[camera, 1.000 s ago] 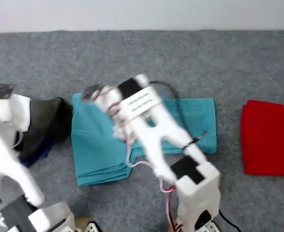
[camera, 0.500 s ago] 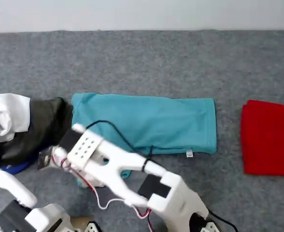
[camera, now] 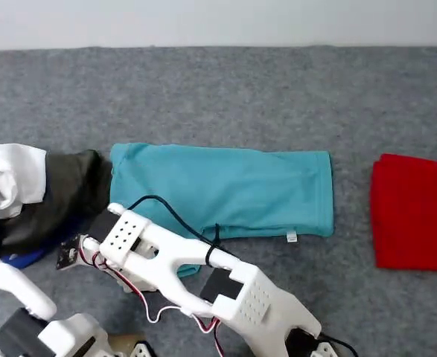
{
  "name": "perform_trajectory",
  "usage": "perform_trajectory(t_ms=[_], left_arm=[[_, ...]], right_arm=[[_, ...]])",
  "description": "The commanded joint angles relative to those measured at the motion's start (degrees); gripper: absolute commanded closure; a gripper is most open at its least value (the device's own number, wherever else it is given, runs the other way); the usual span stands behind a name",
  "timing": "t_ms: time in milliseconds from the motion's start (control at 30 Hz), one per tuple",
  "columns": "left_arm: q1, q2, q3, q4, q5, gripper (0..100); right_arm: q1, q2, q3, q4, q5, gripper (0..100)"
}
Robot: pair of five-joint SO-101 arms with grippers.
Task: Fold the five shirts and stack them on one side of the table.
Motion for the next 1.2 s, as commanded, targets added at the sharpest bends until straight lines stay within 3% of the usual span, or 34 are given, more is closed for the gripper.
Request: perform_trajectory(t_ms=[0,100,400,767,1167], left_arm=[[-0.4,-2.5,-0.7,0.3,-0.5,98],[-0.4,-2.5,-0.7,0.3,-0.5,98],[0.0,-2.5,-0.7,0.2,-0.5,98],[0.0,-2.5,-0.7,0.0,-0.5,98],[0.1,-2.5,-0.6,-0.1,-0.4,98]], right_arm=[[-0.1,3.4,0.7,-1.6,0.6,85.5],[0.5,3.7,-0.8,-1.9,0.6,94.3],[4.8,6.0,-6.6,-1.9,0.7,99.2],[5.4,-3.2,-6.6,-0.6,3.3,98.9],[15.0,-6.9,-6.7,-10.2,6.2,98.8]])
